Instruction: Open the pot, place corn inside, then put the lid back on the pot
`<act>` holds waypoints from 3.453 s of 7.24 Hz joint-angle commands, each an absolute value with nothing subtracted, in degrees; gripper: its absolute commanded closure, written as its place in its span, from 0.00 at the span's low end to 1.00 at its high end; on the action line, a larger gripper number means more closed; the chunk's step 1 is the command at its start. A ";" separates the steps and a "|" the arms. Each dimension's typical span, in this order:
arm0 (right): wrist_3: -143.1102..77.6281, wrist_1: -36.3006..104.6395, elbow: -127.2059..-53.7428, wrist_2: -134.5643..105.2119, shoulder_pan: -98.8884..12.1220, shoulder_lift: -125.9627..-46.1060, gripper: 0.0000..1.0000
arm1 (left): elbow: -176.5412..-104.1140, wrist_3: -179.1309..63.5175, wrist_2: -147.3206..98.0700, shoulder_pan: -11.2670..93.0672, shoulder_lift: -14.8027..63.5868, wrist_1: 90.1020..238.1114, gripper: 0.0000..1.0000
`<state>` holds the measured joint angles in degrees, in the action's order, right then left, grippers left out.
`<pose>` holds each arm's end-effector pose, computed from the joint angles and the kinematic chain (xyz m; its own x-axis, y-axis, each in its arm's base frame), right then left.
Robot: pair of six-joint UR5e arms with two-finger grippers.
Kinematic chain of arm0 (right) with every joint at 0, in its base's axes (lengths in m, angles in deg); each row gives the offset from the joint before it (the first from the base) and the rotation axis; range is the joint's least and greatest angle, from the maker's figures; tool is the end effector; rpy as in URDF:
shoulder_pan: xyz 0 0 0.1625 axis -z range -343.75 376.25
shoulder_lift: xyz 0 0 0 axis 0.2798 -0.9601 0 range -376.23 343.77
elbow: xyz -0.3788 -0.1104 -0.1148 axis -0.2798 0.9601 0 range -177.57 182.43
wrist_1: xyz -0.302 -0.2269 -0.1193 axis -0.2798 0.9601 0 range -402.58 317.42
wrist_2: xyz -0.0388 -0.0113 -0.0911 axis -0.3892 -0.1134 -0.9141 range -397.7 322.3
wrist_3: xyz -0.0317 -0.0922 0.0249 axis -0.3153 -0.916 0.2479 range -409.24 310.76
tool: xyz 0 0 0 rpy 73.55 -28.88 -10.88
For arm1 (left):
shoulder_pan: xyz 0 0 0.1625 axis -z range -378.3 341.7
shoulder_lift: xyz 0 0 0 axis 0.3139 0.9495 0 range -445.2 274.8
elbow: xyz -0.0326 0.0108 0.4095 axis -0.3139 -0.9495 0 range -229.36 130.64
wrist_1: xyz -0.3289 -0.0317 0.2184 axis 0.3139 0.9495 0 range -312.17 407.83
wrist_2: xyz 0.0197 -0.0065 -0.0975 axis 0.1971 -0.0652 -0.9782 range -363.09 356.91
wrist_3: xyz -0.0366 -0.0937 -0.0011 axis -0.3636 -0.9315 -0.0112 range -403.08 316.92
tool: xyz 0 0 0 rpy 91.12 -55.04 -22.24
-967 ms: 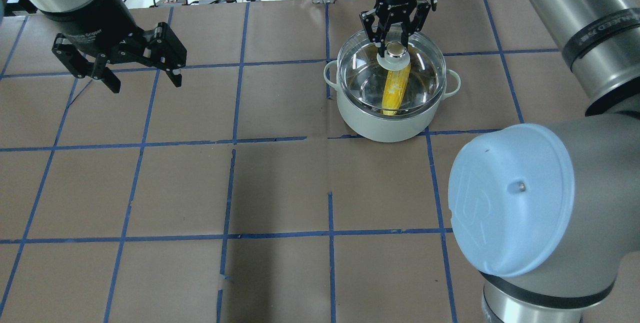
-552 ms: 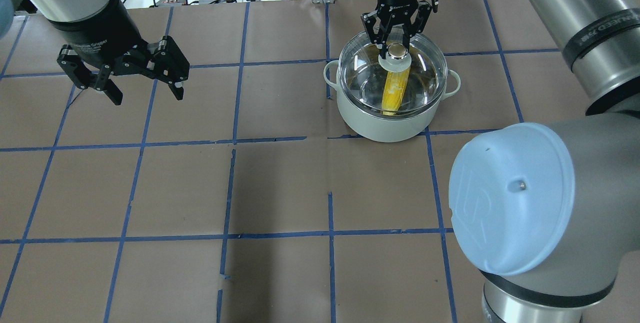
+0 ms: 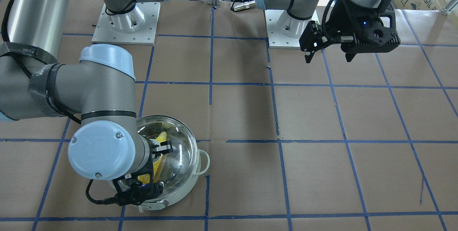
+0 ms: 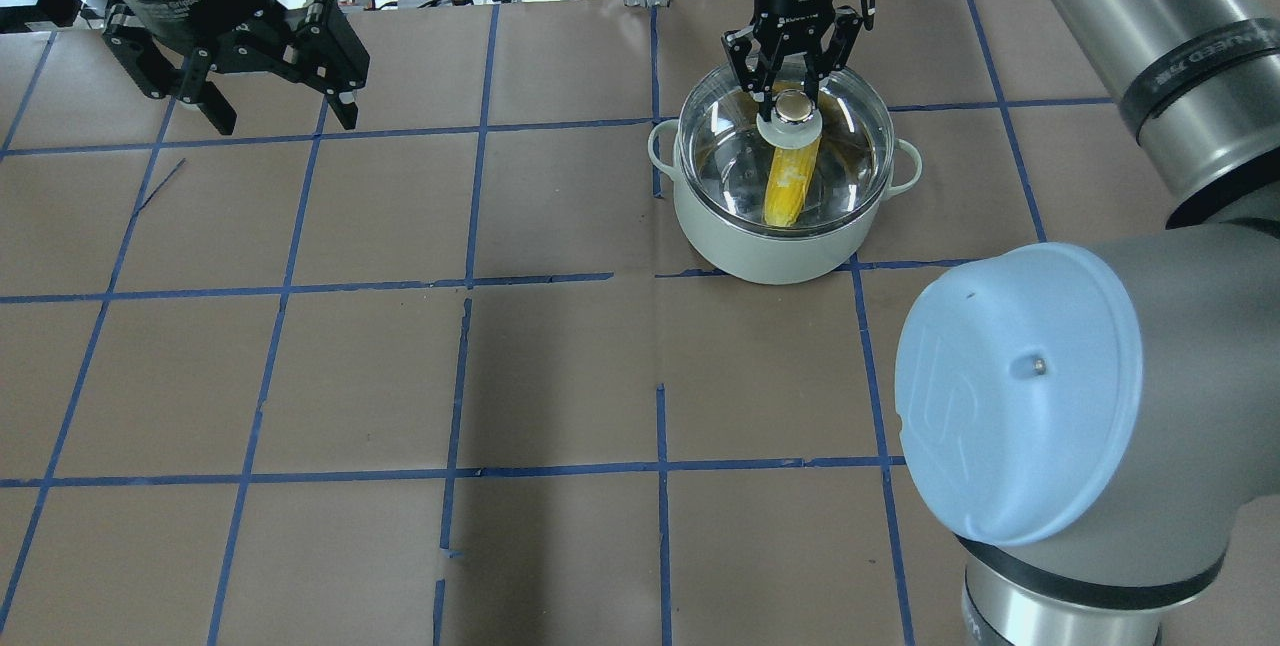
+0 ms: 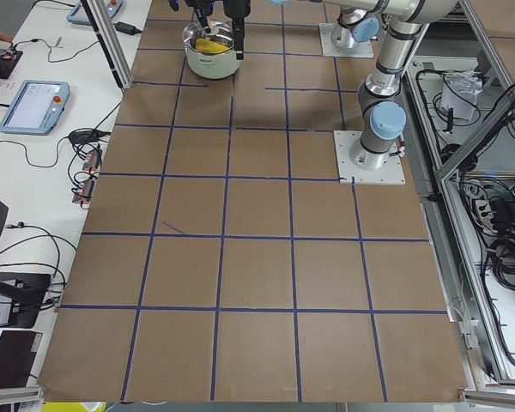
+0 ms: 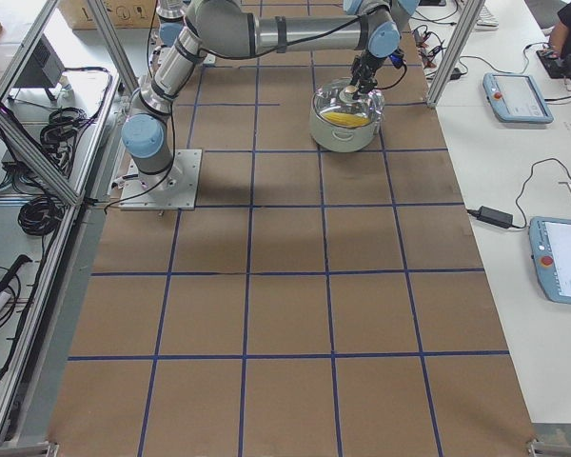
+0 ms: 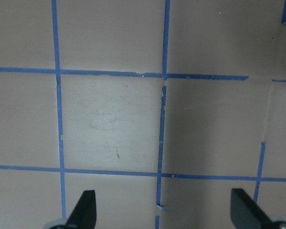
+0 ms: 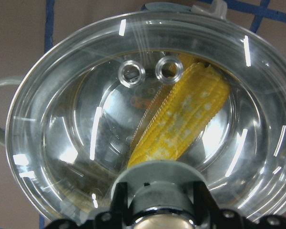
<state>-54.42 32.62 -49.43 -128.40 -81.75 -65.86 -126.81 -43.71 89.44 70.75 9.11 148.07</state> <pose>0.2288 -0.6795 0.3357 -0.9737 -0.2276 -0.0148 -0.2218 0.9301 0.2929 -0.1205 -0.4982 0.5218 -0.9987 -0.0261 -0.0446 -0.0276 0.9990 0.0345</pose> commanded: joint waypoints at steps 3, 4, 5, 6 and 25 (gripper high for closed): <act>-54.25 30.64 -48.89 -128.23 -82.01 -66.33 0.67 | -126.60 -43.25 87.87 68.90 11.73 141.82 0.00; -54.25 30.81 -49.24 -128.05 -82.01 -66.24 0.67 | -127.57 -43.34 88.14 69.41 12.35 139.26 0.00; -54.25 30.81 -49.25 -128.05 -82.01 -65.98 0.67 | -128.28 -43.34 87.70 69.07 11.75 138.97 0.00; -54.34 30.81 -49.25 -128.05 -82.01 -65.89 0.67 | -127.59 -43.43 86.92 69.07 12.18 138.80 0.00; -52.85 22.38 -53.27 -129.19 -80.70 -84.22 0.06 | -132.76 -43.43 87.70 69.42 8.49 138.70 0.00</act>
<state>-53.55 24.03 -51.13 -129.08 -80.79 -79.51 -132.25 -43.40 87.66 69.33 8.69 138.48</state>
